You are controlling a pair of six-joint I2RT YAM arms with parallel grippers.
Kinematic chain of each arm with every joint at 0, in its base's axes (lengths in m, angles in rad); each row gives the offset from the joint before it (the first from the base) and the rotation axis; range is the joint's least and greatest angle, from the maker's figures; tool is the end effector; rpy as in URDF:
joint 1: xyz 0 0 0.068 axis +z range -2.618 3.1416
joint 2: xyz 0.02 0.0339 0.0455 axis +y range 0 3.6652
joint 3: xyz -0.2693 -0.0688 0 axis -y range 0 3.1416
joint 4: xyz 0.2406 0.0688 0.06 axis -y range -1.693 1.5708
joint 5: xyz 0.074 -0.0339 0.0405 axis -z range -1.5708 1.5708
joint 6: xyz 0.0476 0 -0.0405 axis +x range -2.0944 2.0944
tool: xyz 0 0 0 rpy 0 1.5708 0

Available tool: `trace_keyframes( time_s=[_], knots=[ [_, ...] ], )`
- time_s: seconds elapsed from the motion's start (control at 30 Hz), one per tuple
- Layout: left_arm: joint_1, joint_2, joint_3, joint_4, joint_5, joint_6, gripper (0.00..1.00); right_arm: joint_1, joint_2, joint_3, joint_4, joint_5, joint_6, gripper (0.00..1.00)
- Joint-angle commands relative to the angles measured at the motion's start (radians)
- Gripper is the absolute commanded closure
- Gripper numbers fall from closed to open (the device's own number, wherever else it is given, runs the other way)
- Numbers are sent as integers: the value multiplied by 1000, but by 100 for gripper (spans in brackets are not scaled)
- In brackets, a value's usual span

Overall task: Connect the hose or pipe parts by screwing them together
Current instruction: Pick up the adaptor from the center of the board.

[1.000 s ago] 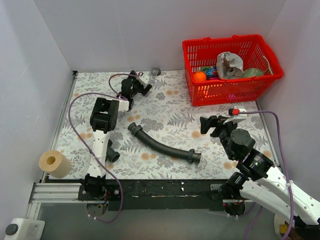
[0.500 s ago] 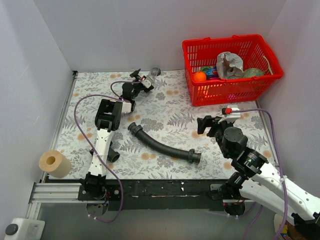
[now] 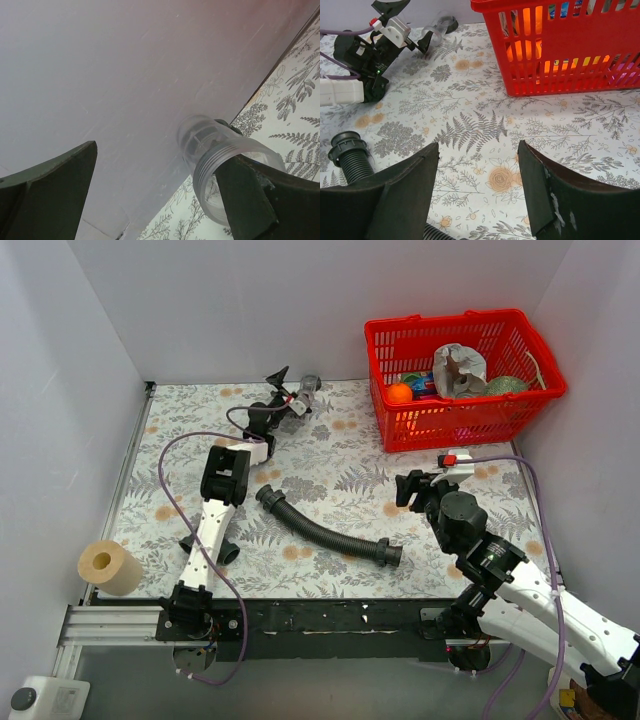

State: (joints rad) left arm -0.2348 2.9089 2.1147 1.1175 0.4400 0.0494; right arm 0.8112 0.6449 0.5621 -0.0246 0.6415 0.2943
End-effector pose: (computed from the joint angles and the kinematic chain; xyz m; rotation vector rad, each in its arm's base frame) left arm 0.5832 -0.1603 0.0832 0.5540 1.1664 -0.4332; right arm 0.1315 0.0971 0.3033 0.0524 1.6647 0.3012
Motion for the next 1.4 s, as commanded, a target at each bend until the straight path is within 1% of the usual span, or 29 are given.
trace_keyframes(
  time_s=[0.0, 0.03, 0.07, 0.1, 0.13, 0.17, 0.2, 0.27, 0.3, 0.33, 0.37, 0.43, 0.53, 0.67, 0.7, 0.77, 0.8, 0.9, 0.93, 0.97, 1.03, 1.1, 1.13, 1.2, 1.23, 1.27, 1.3, 1.33, 1.37],
  knots=[
    [8, 85, 48, -91, 80, -3, 4, -9, 5, -1, 64, -2, 13, 30],
    [8, 76, 38, -100, 92, 0, 7, -10, 9, -1, 63, -3, 14, 32],
    [11, 67, 22, -108, 109, 6, 16, -14, 10, 2, 63, -5, 13, 33],
    [14, 56, -16, -116, 156, 12, 21, -15, 16, 2, 63, -8, 14, 34],
    [17, 46, -30, -133, 175, 10, 30, -15, 19, 4, 63, -11, 16, 36],
    [22, 26, -44, -146, 199, 3, 40, -18, 21, 5, 63, -16, 19, 37],
    [26, 15, -58, -156, 216, 1, 58, -20, 24, 5, 64, -20, 20, 39],
    [26, -5, -94, -141, 236, 1, 76, -21, 25, 7, 61, -26, 31, 43],
    [26, -7, -107, -118, 236, -2, 88, -23, 22, 7, 63, -31, 32, 44],
    [26, -7, -134, -87, 236, -3, 92, -23, 21, 9, 61, -35, 34, 45],
    [26, -8, -145, -17, 230, -8, 94, -24, 19, 12, 60, -39, 40, 46],
    [26, -7, -163, 66, 217, -20, 97, -24, 12, 12, 52, -40, 45, 50],
    [26, -20, -176, 108, 174, -43, 100, -24, -7, 15, 52, -42, 51, 55],
    [26, -88, -257, 180, 158, -108, 100, -24, -16, 19, 45, -52, 58, 60],
    [26, -111, -333, 201, 183, -118, 100, -24, -16, 21, 42, -55, 59, 61],
    [26, -213, -433, 258, 221, -143, 100, -24, -17, 21, 31, -62, 59, 63],
    [28, -256, -561, 275, 286, -146, 100, -26, -17, 22, 31, -63, 60, 63],
    [29, -451, -747, 349, 364, -180, 100, -27, -10, 27, 26, -83, 65, 63],
    [29, -497, -856, 390, 400, -183, 100, -26, -4, 36, 26, -89, 66, 62],
    [31, -586, -902, 412, 411, -195, 100, -27, 4, 47, 22, -97, 78, 59],
    [34, -663, -1020, 474, 452, -194, 100, -27, 32, 82, -40, -108, 95, 54],
    [34, -762, -1077, 521, 480, -195, 100, -29, 70, 107, -104, -111, 138, 50],
    [34, -796, -1113, 572, 494, -207, 100, -30, 82, 126, -132, -105, 156, 48],
    [34, -882, -1142, 608, 569, -247, 100, -30, 111, 180, -201, -80, 224, 48],
    [34, -910, -1154, 616, 598, -269, 100, -30, 119, 199, -278, -47, 244, 49],
    [34, -934, -1176, 617, 667, -293, 100, -30, 125, 240, -322, -27, 265, 50],
    [34, -985, -1185, 620, 705, -349, 100, -32, 131, 255, -359, -8, 299, 51],
    [31, -1001, -1197, 645, 750, -379, 100, -30, 130, 269, -433, 10, 319, 53],
    [20, -1016, -1223, 668, 785, -419, 100, -33, 128, 280, -460, 42, 336, 53]
  ],
)
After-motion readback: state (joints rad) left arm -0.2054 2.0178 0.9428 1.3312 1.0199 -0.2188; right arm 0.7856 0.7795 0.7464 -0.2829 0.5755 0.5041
